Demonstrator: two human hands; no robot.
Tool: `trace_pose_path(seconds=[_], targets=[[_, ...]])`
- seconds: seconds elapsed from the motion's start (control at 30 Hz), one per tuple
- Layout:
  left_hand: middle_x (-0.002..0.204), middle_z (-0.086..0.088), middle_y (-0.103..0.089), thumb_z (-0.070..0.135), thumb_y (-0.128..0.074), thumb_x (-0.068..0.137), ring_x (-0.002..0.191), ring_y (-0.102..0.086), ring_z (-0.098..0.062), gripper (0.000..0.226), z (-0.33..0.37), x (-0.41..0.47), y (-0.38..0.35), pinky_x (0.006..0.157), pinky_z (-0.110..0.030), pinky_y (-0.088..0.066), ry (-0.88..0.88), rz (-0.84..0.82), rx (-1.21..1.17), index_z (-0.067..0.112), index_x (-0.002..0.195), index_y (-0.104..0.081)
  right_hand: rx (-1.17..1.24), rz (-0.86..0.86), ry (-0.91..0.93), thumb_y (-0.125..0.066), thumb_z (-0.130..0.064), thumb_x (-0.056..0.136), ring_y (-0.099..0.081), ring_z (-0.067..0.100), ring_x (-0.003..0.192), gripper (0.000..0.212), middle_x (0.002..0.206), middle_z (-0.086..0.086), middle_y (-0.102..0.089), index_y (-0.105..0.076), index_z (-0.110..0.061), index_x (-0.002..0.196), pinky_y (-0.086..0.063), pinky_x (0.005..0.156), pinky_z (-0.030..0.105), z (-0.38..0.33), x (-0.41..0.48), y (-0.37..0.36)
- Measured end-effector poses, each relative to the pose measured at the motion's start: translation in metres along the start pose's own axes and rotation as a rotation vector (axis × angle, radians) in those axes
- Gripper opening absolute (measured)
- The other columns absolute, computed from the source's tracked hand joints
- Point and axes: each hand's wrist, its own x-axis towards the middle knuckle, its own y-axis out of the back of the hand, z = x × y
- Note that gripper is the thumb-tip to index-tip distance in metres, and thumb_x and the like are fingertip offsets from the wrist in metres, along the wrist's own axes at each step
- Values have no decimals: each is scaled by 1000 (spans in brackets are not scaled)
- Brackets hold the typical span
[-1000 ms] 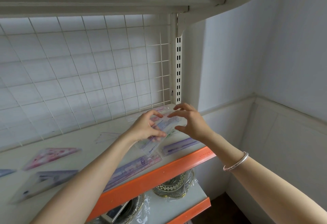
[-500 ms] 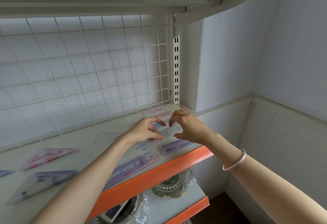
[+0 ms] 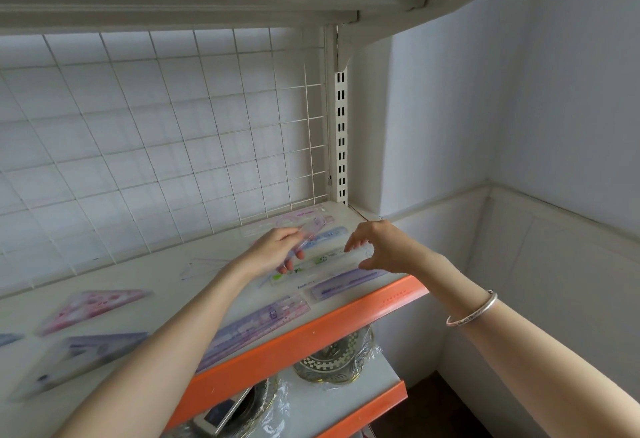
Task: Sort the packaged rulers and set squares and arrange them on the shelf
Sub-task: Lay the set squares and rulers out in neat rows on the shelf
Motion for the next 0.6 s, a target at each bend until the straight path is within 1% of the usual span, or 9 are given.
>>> trace_pose_path(seconds=[0.13, 0.23, 0.33, 0.4, 0.47, 0.5, 0.53, 0.57, 0.6], targets=[[85, -2, -53, 33, -32, 103, 57, -44, -12, 39, 1, 3, -4, 53, -20, -38, -1, 12, 37, 15, 128, -57, -9, -120, -83, -77, -8, 72, -53, 8, 84, 32, 92, -6, -63, -72, -19, 102, -41, 76, 16, 3, -2, 7], [87, 0, -51, 31, -34, 103, 63, -43, -11, 39, 3, 5, -8, 56, -20, -38, 7, 15, 51, 11, 128, -57, -9, -178, -117, -77, -8, 72, -55, 8, 85, 31, 97, -2, -69, -73, -17, 101, -44, 79, 19, 6, -5, 9], [92, 4, -53, 29, -38, 102, 70, -44, -11, 37, 4, 4, -11, 64, -21, -39, -9, 14, 92, 10, 128, -57, -8, -215, -137, -78, -8, 71, -54, 7, 84, 32, 96, -3, -69, -73, -16, 102, -40, 76, 17, 7, -6, 9], [97, 5, -55, 29, -41, 101, 74, -47, -9, 37, 5, 3, -11, 68, -21, -41, -29, 3, 103, 11, 130, -56, 1, -231, -157, -77, -7, 71, -55, 8, 86, 33, 98, -1, -69, -72, -15, 103, -41, 78, 17, 7, -6, 9], [110, 7, -57, 29, -47, 99, 80, -50, -7, 37, 6, 2, -11, 70, -19, -42, -54, -3, 122, 14, 132, -55, 12, -250, -169, -77, -6, 70, -55, 9, 88, 36, 98, -1, -68, -71, -15, 104, -42, 79, 18, 8, -6, 8], [117, 7, -56, 29, -51, 98, 83, -50, -5, 38, 6, 2, -10, 71, -18, -42, -69, -1, 133, 14, 133, -54, 18, -253, -171, -78, -7, 70, -54, 9, 89, 37, 99, -1, -67, -71, -15, 106, -41, 79, 17, 8, -6, 8], [119, 6, -55, 28, -56, 95, 86, -50, -4, 40, 5, 3, -10, 72, -17, -41, -91, 9, 149, 14, 133, -54, 35, -238, -172, -79, -9, 70, -54, 8, 89, 39, 100, -1, -66, -70, -14, 107, -40, 78, 16, 8, -6, 7], [116, 6, -57, 27, -61, 92, 85, -50, -2, 42, 5, 3, -10, 72, -15, -40, -119, 29, 172, 14, 132, -55, 74, -196, -178, -79, -11, 71, -54, 8, 87, 38, 101, -1, -67, -69, -13, 108, -40, 75, 15, 7, -5, 6], [109, 8, -58, 26, -65, 89, 82, -49, 0, 44, 5, 3, -10, 72, -15, -39, -150, 56, 195, 15, 131, -57, 141, -127, -192, -80, -13, 71, -55, 8, 84, 36, 99, 1, -68, -70, -11, 106, -41, 72, 14, 6, -3, 5]])
